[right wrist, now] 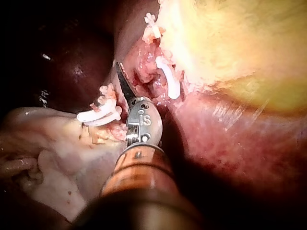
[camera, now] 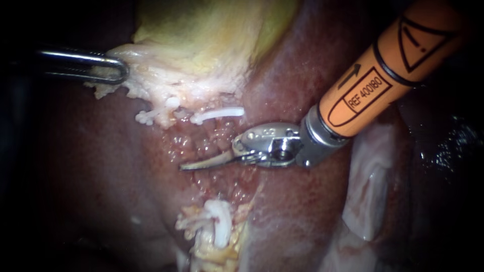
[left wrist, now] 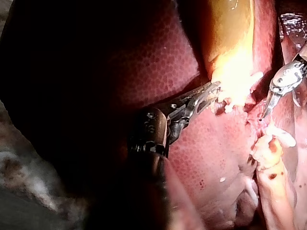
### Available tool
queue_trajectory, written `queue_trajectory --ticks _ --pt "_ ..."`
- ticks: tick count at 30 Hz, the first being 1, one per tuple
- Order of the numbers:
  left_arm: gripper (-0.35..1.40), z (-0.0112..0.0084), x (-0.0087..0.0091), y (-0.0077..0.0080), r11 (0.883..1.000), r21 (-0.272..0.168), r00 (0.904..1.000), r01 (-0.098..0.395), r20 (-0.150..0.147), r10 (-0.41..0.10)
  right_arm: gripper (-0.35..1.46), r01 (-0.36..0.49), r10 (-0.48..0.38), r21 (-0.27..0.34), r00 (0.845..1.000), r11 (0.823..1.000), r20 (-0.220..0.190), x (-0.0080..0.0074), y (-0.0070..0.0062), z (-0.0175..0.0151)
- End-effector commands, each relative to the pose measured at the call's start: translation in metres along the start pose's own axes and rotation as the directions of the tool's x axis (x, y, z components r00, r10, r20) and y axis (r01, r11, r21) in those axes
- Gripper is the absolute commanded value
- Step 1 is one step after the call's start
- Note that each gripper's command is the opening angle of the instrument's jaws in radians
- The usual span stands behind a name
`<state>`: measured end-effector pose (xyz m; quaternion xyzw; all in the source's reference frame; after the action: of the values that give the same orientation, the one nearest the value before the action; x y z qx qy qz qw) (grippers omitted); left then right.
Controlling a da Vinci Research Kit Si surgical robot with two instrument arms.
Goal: Go back from the cut right tube
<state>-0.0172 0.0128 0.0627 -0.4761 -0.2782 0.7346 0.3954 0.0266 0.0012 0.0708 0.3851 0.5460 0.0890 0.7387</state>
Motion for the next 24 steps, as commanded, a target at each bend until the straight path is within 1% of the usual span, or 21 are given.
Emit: queue_trajectory --ticks 1,2,3,4,5,6,7,8,10,16,18,19,20,21,23,24 --pt "-0.35 0.0000 0.0000 0.0000 1.000 -0.001 1.0000 0.000 0.000 0.000 -0.35 0.002 -0.002 0.005 1.000 1.000 -0.003 0.0000 -0.0001 0.0001" --pt "-0.35 0.0000 0.0000 0.0000 1.000 -0.001 1.0000 0.000 0.000 0.000 -0.35 0.003 -0.003 0.010 1.000 1.000 -0.002 0.0001 -0.0001 0.0002" --pt "-0.35 0.0000 0.0000 0.0000 1.000 -0.001 1.0000 0.000 0.000 0.000 -0.06 0.003 -0.003 0.005 1.000 1.000 -0.003 0.0001 -0.0002 0.0002" --pt "-0.35 0.0000 0.0000 0.0000 1.000 -0.001 1.0000 0.000 0.000 0.000 0.41 0.004 -0.004 -0.004 1.000 1.000 -0.004 0.0001 -0.0003 0.0003" --pt "-0.35 0.0000 0.0000 0.0000 1.000 -0.001 1.0000 0.000 0.000 0.000 0.69 0.004 -0.004 -0.016 1.000 1.000 -0.009 0.0002 -0.0003 0.0004" --pt "-0.35 0.0000 0.0000 0.0000 1.000 -0.001 1.0000 0.000 0.000 0.000 0.93 0.004 -0.004 -0.024 1.000 1.000 -0.016 0.0002 -0.0004 0.0005" --pt "-0.35 0.0000 0.0000 0.0000 1.000 -0.001 1.0000 0.000 0.000 0.000 1.09 -0.001 0.000 -0.031 0.999 1.000 -0.033 0.0003 -0.0004 0.0007" --pt "-0.35 0.0000 0.0000 0.0000 1.000 -0.001 1.0000 0.000 0.000 0.000 1.16 -0.013 0.011 -0.036 0.999 0.999 -0.046 0.0003 -0.0004 0.0007" --pt "-0.35 0.0000 0.0000 0.0000 1.000 -0.001 1.0000 0.000 0.000 0.000 1.23 -0.030 0.027 -0.041 0.997 0.999 -0.069 0.0004 -0.0003 0.0008" --pt "-0.35 0.0000 0.0000 0.0000 1.000 -0.001 1.0000 0.000 0.000 0.000 1.26 -0.031 0.027 -0.058 0.997 0.998 -0.075 0.0002 -0.0005 0.0005" --pt "-0.35 -0.0001 0.0000 0.0000 1.000 -0.001 1.0000 0.000 0.000 0.000 1.31 -0.033 0.026 -0.095 0.996 0.995 -0.082 0.0000 -0.0008 0.0001" --pt "-0.35 -0.0001 0.0000 0.0000 1.000 -0.001 1.0000 0.000 0.000 0.000 1.35 -0.036 0.026 -0.123 0.996 0.992 -0.087 -0.0001 -0.0010 -0.0001" --pt "-0.35 -0.0001 0.0000 0.0000 1.000 -0.001 1.0000 0.000 0.000 0.000 1.41 -0.043 0.027 -0.174 0.995 0.984 -0.097 -0.0003 -0.0014 -0.0005" --pt "-0.35 -0.0001 0.0000 0.0000 1.000 -0.001 1.0000 0.000 0.000 0.000 1.43 -0.057 0.035 -0.213 0.994 0.975 -0.106 -0.0005 -0.0018 -0.0009" --pt "-0.35 -0.0001 0.0000 0.0000 1.000 -0.001 1.0000 0.000 0.000 0.000 1.43 -0.015 -0.013 -0.271 0.995 0.962 -0.099 -0.0008 -0.0026 -0.0016" --pt "-0.35 -0.0001 0.0000 0.0000 1.000 -0.001 1.0000 0.000 0.000 0.000 1.43 0.026 -0.055 -0.303 0.995 0.953 -0.087 -0.0011 -0.0033 -0.0023"
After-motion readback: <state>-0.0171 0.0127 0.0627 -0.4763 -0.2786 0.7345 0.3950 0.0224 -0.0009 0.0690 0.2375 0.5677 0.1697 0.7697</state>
